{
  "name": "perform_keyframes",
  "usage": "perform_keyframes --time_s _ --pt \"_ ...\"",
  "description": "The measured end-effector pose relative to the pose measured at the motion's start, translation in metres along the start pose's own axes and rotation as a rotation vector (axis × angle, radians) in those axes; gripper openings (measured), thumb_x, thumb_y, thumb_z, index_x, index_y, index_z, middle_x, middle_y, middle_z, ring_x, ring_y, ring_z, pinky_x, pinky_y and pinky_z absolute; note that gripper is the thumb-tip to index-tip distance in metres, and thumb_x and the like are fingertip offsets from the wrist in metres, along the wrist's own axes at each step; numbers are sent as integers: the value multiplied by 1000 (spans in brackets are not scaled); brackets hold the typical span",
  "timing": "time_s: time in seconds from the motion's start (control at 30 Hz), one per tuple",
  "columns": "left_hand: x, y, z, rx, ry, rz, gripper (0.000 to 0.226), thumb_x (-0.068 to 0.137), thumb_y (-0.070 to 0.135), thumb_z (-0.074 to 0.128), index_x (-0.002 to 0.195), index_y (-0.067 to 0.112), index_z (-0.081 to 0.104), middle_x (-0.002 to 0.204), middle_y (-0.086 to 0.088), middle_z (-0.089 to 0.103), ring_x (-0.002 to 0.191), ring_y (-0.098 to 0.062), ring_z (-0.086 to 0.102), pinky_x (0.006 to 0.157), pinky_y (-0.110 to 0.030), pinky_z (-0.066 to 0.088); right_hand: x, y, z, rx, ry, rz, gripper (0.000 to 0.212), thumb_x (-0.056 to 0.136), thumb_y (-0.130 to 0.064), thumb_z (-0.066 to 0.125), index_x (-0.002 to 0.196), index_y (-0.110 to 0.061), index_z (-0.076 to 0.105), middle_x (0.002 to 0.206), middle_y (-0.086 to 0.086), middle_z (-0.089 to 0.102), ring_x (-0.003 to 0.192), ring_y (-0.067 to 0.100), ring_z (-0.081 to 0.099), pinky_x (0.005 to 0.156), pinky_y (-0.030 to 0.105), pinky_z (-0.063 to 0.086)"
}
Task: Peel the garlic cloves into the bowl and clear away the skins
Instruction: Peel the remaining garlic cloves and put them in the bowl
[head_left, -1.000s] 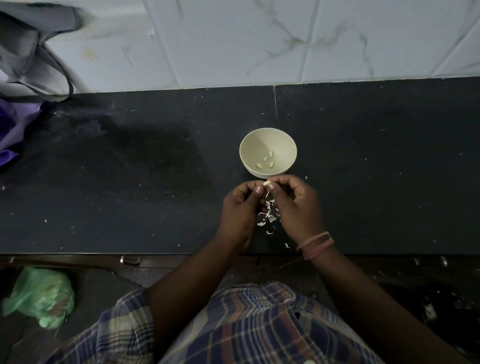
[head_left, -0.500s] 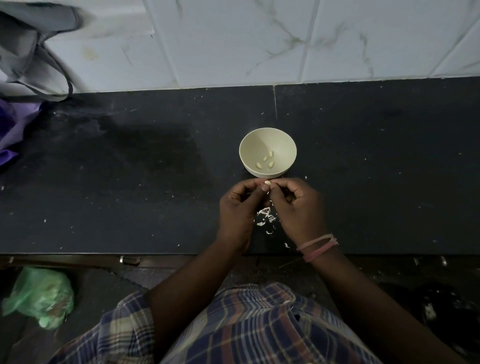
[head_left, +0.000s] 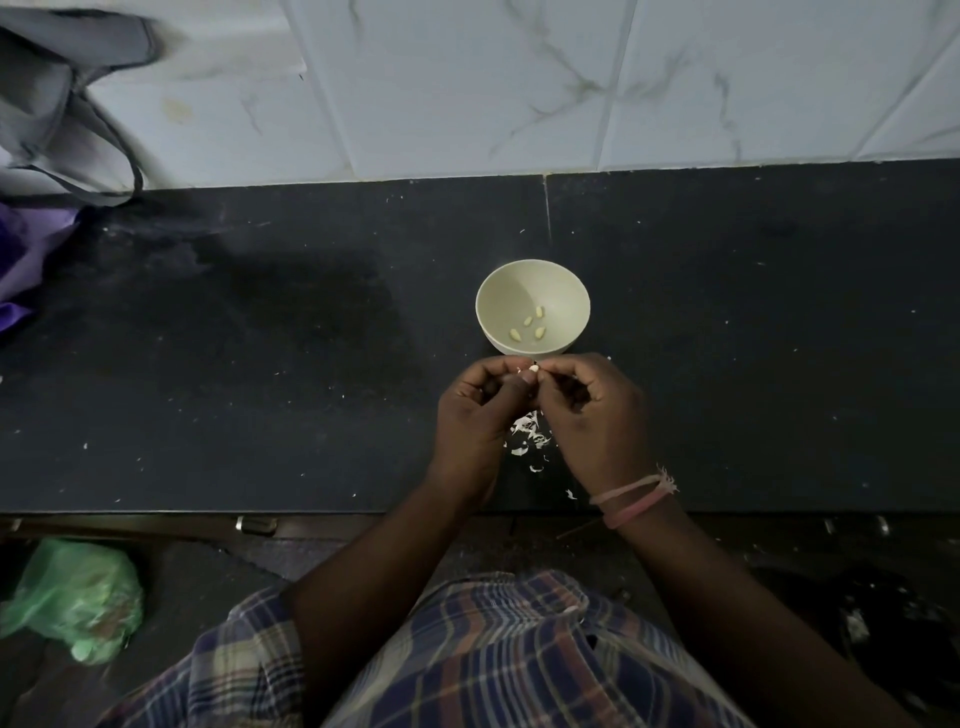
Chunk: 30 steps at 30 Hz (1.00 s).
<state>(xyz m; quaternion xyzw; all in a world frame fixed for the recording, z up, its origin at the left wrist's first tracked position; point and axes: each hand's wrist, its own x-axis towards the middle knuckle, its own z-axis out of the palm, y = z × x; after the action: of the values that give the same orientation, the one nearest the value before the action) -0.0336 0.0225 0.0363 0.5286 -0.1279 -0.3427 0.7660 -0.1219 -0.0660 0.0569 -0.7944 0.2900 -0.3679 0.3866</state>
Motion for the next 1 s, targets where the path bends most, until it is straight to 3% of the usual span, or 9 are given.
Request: perform_keyframes --time_s 0.13,0.3,0.47,0.63,0.73,1.0 --pt "-1 2 1 16 10 0 13 91 0 67 103 0 71 101 -24 72 95 -31 67 92 -45 55 -1 0 2 41 32 64 7 84 -10 72 91 -10 74 84 0 71 75 9 66 67 31 55" --pt "0 2 0 61 40 36 11 89 1 70 100 0 72 101 -25 72 93 -31 67 90 -47 55 -2 -6 3 64 42 98 6 84 -9 72 89 -10 75 82 -2 72 74 7 67 67 29 56" --pt "-3 6 1 178 47 101 13 88 -6 69 100 -9 67 92 -12 73 88 -20 68 83 -35 57 -2 -9 3 109 38 169 5 83 -9 72 85 -12 74 79 -4 72 72 8 68 68 29 57" --pt "-3 9 -2 350 21 196 8 88 -5 70 96 -2 68 90 -11 73 84 -15 68 80 -35 56 -1 -13 2 116 18 158 8 81 -7 71 84 -13 74 78 -5 73 73 6 69 69 25 56" --pt "-1 13 -1 418 -6 236 8 87 -4 71 93 1 69 88 -11 72 81 -10 66 76 -27 55 -1 -14 1 141 14 171 9 81 -5 71 85 -12 75 78 -5 74 73 5 69 69 22 55" --pt "0 15 -5 534 -8 262 7 86 6 75 92 10 74 84 -3 74 79 -14 69 75 -40 58 1 -12 0 137 18 192 11 79 -5 72 85 -12 78 76 -7 74 71 2 69 67 17 53"
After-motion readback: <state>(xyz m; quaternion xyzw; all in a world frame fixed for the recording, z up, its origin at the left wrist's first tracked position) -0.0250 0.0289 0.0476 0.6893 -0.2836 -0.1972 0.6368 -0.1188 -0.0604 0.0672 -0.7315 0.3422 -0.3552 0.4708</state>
